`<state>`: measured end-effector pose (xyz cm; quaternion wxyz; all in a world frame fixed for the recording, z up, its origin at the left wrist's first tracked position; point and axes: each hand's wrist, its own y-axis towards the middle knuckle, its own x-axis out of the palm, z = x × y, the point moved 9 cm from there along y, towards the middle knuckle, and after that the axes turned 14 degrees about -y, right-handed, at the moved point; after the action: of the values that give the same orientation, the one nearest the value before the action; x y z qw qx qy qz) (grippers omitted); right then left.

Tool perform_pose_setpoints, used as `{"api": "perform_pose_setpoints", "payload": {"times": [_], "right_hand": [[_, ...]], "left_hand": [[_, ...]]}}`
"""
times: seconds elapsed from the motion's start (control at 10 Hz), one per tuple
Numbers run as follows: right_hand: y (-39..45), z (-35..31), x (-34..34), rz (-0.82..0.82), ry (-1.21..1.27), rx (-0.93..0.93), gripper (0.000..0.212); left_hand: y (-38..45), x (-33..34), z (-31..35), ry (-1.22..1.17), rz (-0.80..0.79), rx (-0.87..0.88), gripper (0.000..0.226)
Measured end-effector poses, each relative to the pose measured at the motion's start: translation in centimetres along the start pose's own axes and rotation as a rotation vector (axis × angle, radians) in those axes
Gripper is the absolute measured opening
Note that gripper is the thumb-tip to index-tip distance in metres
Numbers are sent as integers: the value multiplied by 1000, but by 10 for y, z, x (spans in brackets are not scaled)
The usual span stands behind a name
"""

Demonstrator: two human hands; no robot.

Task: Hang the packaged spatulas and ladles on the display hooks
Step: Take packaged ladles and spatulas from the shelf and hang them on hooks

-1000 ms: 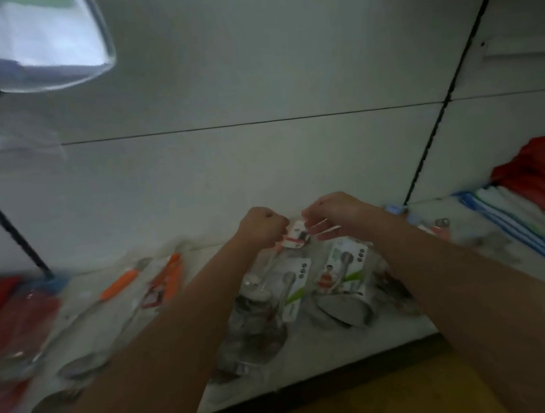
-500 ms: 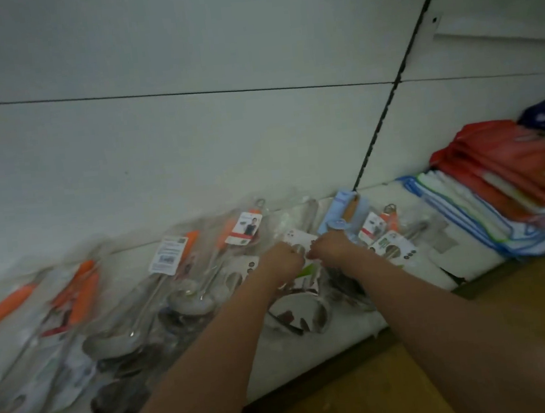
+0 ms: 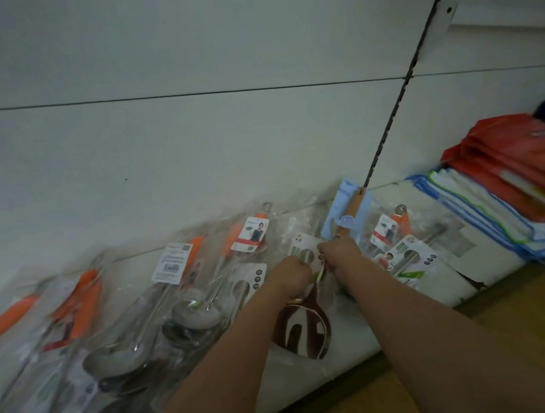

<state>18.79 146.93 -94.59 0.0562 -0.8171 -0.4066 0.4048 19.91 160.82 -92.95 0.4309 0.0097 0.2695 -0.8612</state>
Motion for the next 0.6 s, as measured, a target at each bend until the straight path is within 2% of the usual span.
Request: {"api": "perform_pose_setpoints", "payload": {"times": [0.1, 0.3, 0.4, 0.5, 0.6], "right_hand": [[-31, -23, -15, 9, 25, -44, 29], [-64, -70, -31, 118, 194, -253, 28], [-87, -97, -28, 97, 228, -389, 31], [-117, -125, -15, 3, 246, -507, 33], [-145, -149, -3, -72, 273, -604, 33]], "left_hand": [[-2, -10, 9, -190, 52, 29, 38], [-25, -30, 31, -642, 74, 18, 33], [-39, -54, 59, -711, 166, 180, 31], [-63, -86, 81, -847, 309, 304, 42], [-91, -121, 91, -872, 453, 374, 61]]}}
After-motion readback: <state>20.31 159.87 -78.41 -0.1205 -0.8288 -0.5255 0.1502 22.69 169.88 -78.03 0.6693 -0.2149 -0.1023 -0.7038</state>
